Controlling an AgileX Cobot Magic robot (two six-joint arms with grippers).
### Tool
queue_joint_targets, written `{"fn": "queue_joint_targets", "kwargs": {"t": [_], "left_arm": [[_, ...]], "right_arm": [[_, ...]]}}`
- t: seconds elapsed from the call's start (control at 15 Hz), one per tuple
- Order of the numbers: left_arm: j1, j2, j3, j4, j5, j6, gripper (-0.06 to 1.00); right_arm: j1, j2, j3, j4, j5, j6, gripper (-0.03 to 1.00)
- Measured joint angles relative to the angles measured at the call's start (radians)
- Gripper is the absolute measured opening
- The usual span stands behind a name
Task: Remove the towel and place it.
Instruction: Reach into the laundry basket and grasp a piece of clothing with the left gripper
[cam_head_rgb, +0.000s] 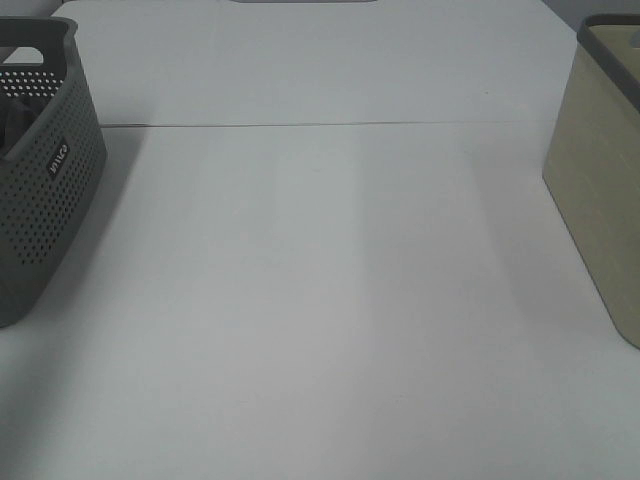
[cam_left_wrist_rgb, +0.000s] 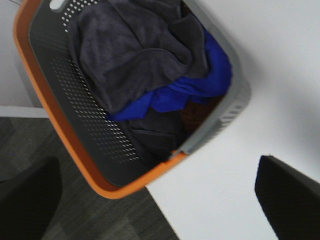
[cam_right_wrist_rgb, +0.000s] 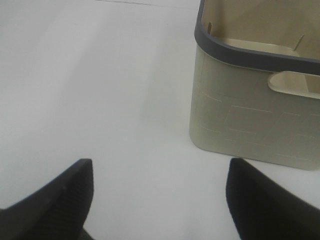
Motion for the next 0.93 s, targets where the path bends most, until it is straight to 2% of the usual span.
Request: {"fn": "queue_joint_targets", "kwargs": {"t": [0.13, 0.27, 0.33, 0.53, 0.8, 0.93], "left_arm": [[0.001, 0.189, -0.171, 0.027, -0.001, 0.087, 0.99], [0.001, 0.345, -0.302, 0.023, -0.002, 0.112, 0.99], [0.001, 0.496, -0.353, 0.034, -0.004, 0.145, 0.99], [0.001, 0.665, -0.356, 0.141, -0.005, 0.247, 0.99], [0.001, 0.801, -0.357, 0.274, -0.031, 0.292, 0.99], [0.001, 0.866, -0.357, 0.311, -0.068, 0.3, 0.99]], "right_arm": [[0.0, 0.0, 0.0, 0.0, 0.0, 0.0, 0.73], [0.0, 0.0, 0.0, 0.0, 0.0, 0.0, 0.73], [0.0, 0.0, 0.0, 0.0, 0.0, 0.0, 0.73], [0.0, 0.0, 0.0, 0.0, 0.0, 0.0, 0.73], [0.0, 0.0, 0.0, 0.0, 0.0, 0.0, 0.73], [0.0, 0.0, 0.0, 0.0, 0.0, 0.0, 0.73]]}}
